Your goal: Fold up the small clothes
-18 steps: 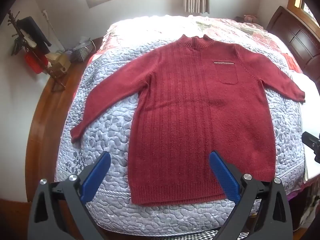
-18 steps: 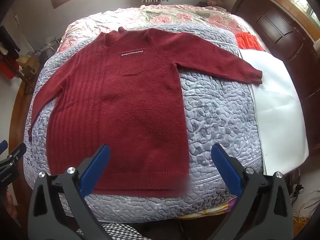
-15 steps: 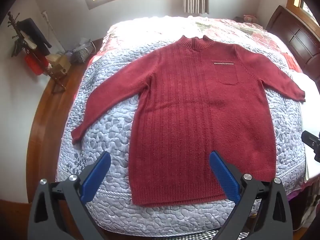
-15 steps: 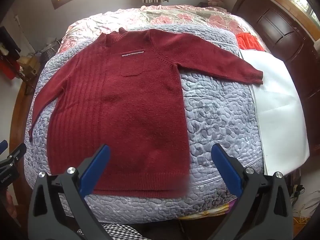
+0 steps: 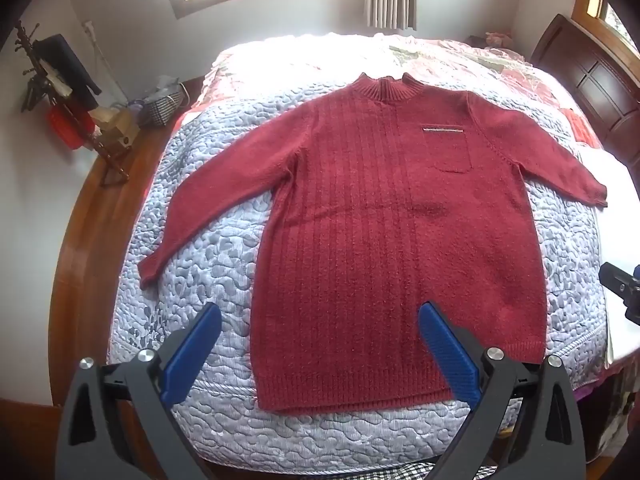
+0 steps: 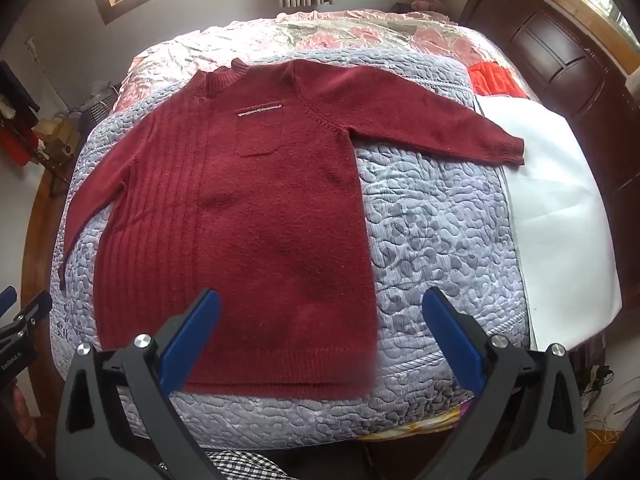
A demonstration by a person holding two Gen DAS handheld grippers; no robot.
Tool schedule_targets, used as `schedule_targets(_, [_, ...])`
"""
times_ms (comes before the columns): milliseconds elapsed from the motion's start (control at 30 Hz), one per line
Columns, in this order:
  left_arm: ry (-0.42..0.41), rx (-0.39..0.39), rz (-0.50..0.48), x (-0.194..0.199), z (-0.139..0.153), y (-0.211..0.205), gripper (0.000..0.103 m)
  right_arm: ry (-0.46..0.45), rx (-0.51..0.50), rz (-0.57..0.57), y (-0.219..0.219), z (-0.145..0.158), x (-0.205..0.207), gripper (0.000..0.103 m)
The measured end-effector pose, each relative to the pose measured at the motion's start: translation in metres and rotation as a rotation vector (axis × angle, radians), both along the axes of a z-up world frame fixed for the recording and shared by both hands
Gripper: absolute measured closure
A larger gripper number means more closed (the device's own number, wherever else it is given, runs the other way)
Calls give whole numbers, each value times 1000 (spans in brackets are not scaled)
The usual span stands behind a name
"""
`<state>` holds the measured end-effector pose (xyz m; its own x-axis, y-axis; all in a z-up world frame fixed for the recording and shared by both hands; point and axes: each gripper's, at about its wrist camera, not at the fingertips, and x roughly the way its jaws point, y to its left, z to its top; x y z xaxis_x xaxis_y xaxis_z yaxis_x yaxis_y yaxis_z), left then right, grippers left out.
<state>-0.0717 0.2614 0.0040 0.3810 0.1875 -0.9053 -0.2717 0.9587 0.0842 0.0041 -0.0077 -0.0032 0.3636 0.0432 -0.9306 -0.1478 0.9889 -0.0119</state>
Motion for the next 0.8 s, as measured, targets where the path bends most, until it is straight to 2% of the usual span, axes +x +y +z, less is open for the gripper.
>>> schedule_targets(800, [-8,-14,0,4,3,-2,4,24,-2,-6,-5,-12,8,3])
